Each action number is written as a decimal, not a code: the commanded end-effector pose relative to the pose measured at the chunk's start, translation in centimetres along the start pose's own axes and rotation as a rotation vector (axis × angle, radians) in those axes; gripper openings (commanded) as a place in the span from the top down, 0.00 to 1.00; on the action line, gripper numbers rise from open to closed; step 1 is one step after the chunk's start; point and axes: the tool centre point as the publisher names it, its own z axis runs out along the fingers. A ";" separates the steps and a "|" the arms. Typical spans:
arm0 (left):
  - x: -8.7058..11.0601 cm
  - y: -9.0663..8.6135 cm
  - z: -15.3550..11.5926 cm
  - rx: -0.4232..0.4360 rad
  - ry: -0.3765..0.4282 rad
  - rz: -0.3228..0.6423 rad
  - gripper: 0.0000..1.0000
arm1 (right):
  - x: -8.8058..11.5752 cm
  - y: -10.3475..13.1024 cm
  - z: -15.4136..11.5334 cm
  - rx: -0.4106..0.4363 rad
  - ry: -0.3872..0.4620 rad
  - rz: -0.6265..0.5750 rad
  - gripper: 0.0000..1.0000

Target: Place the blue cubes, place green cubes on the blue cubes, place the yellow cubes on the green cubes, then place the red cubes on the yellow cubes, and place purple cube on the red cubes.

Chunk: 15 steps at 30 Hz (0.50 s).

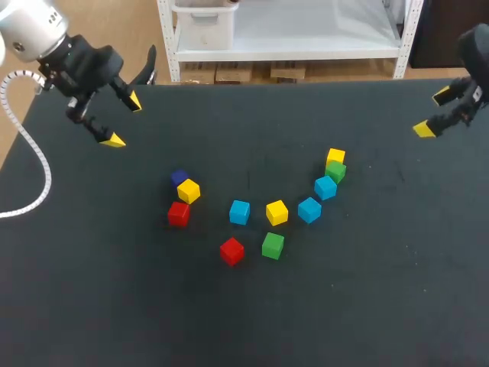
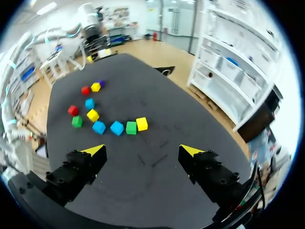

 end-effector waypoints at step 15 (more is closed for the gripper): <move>0.0 -0.1 0.0 -0.004 0.003 0.000 0.00 | -1.7 1.3 2.1 -0.325 0.105 -0.521 0.00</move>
